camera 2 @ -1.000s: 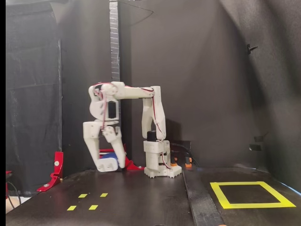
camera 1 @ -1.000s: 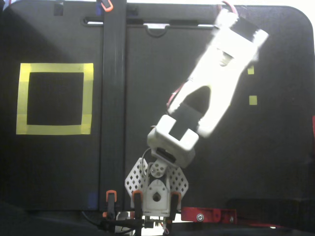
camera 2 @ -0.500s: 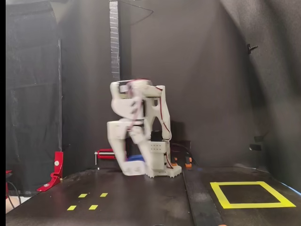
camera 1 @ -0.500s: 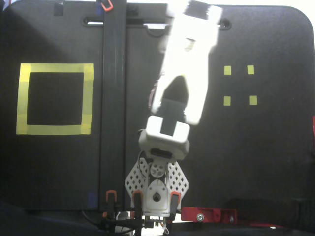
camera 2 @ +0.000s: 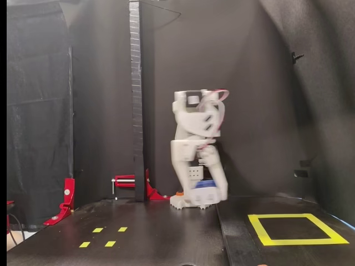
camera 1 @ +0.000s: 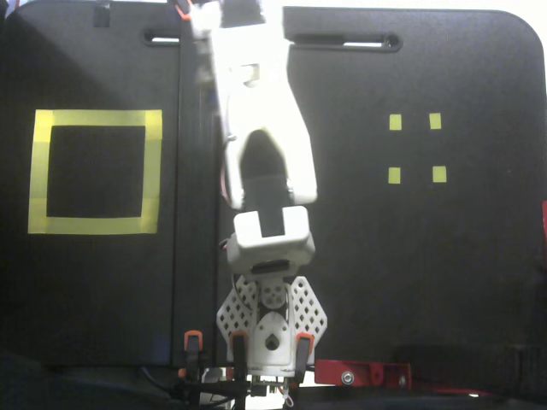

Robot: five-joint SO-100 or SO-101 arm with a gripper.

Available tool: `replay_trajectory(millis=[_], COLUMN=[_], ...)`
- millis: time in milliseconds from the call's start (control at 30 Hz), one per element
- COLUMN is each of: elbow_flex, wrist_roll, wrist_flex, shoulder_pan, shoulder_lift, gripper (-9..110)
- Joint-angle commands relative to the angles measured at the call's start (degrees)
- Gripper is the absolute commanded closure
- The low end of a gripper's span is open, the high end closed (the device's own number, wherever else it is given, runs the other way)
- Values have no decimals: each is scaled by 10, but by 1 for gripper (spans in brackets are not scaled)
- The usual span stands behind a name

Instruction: Grasp the block and place it in the designated area.

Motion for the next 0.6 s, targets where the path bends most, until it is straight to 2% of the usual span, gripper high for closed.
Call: replay_trajectory(millis=[0,567], elbow_flex=[-25,-54], wrist_roll=[32,221], wrist_flex=[-4,33], shoulder_pan=[-44,-275], shoulder_lift=[33,24], gripper=[83,83])
